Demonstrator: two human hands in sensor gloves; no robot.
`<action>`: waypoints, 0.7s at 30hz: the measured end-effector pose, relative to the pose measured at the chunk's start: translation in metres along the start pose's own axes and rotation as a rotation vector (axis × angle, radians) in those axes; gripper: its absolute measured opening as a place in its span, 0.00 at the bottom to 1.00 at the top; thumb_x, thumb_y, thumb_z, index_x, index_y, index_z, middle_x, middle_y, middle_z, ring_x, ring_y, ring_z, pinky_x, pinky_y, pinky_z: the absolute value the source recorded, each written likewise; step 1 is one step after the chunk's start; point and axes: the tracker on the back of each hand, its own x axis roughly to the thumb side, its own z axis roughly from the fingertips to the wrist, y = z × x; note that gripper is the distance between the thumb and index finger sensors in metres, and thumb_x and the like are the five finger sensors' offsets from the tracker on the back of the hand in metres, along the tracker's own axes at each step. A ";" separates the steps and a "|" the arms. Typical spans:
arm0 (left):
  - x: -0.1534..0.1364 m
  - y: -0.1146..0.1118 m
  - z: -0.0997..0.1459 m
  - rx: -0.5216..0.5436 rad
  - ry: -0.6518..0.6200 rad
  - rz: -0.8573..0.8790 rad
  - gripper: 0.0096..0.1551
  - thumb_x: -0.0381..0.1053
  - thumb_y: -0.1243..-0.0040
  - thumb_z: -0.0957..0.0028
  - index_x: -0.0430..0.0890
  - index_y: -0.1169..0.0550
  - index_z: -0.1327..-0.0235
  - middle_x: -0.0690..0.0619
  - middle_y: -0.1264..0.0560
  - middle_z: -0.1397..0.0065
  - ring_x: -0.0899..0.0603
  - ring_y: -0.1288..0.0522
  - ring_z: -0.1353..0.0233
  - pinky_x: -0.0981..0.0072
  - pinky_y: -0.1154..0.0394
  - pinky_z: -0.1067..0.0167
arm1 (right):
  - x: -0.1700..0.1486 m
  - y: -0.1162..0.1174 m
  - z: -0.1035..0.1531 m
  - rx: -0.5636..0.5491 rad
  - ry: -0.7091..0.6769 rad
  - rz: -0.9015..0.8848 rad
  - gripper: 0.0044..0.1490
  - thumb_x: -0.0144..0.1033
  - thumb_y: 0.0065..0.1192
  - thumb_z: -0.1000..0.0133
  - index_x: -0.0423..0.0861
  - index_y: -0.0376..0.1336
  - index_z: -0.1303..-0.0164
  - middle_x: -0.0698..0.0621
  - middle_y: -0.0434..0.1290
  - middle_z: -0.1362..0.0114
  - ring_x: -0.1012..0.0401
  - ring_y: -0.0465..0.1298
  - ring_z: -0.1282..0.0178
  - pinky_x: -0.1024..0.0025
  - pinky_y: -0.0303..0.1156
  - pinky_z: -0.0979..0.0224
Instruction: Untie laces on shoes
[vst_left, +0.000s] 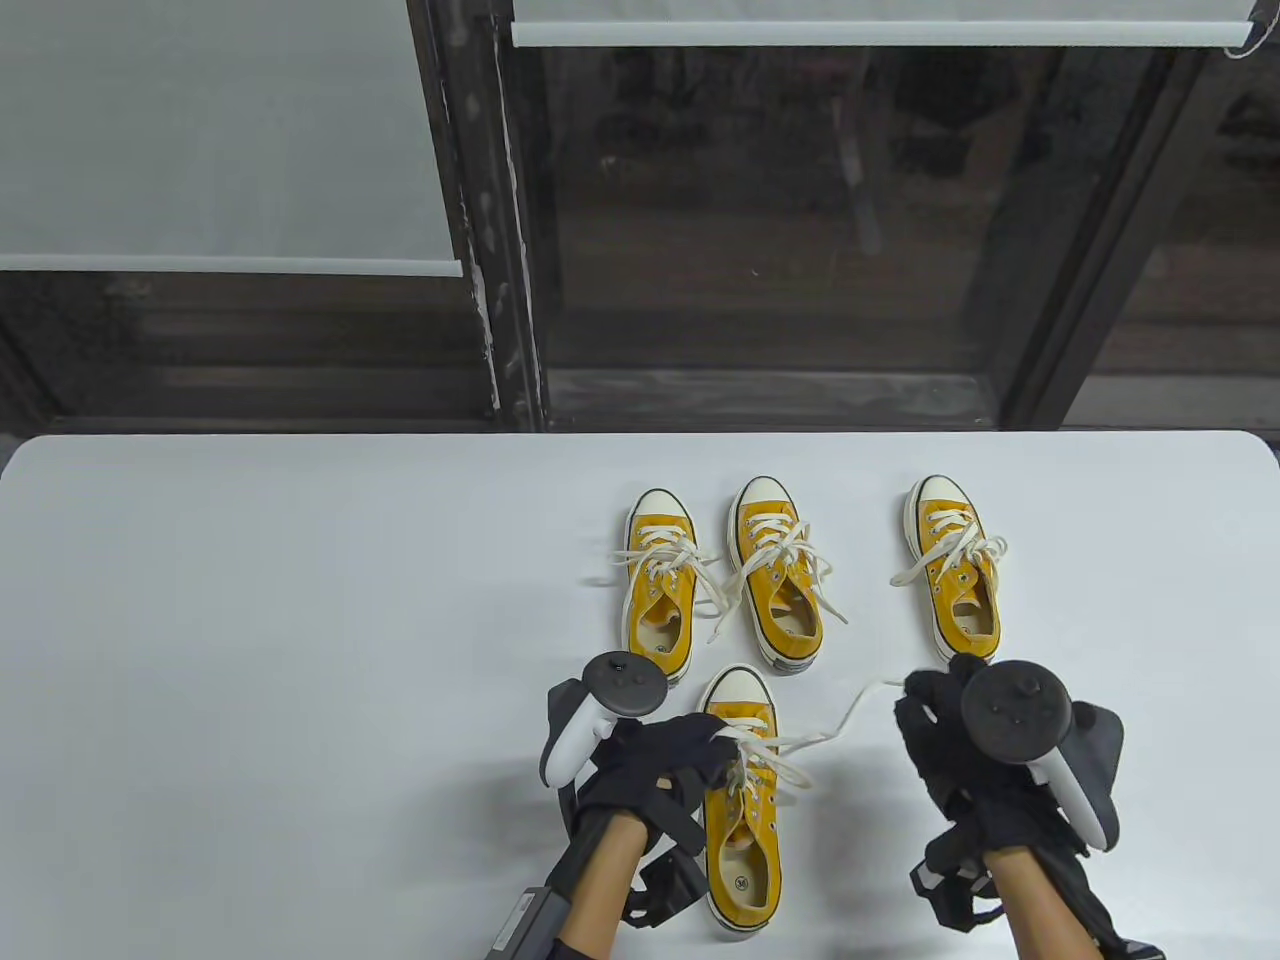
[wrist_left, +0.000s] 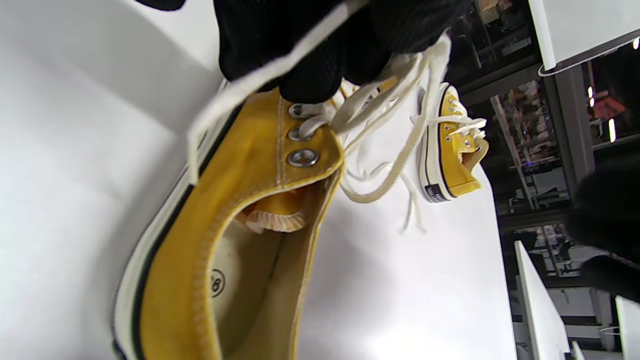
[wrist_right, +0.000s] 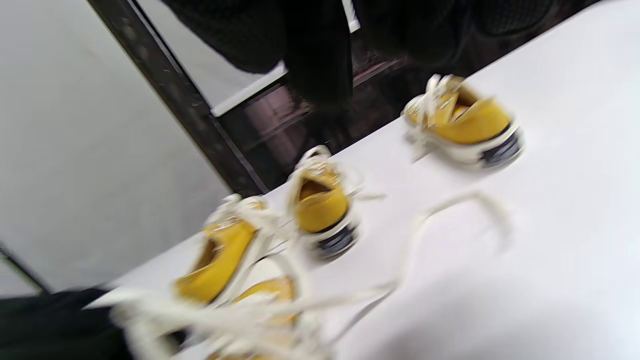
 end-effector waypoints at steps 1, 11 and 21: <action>0.000 0.001 0.001 -0.004 -0.008 0.017 0.25 0.55 0.50 0.33 0.51 0.29 0.24 0.49 0.26 0.27 0.40 0.31 0.22 0.28 0.50 0.21 | 0.004 0.007 0.002 0.073 -0.030 -0.013 0.27 0.51 0.54 0.31 0.41 0.75 0.46 0.41 0.65 0.20 0.41 0.69 0.23 0.38 0.61 0.25; -0.004 0.008 0.005 -0.017 -0.043 0.133 0.26 0.55 0.50 0.33 0.50 0.28 0.23 0.46 0.28 0.24 0.37 0.33 0.20 0.27 0.49 0.22 | 0.046 0.088 -0.018 0.401 -0.052 0.226 0.40 0.52 0.57 0.33 0.42 0.53 0.17 0.38 0.51 0.14 0.40 0.58 0.17 0.40 0.56 0.21; -0.004 0.014 0.009 -0.013 -0.072 0.199 0.27 0.56 0.51 0.32 0.46 0.28 0.24 0.46 0.27 0.24 0.37 0.33 0.20 0.27 0.50 0.23 | 0.044 0.109 -0.030 0.239 -0.059 0.104 0.23 0.44 0.58 0.33 0.46 0.64 0.31 0.45 0.59 0.18 0.47 0.64 0.19 0.42 0.58 0.22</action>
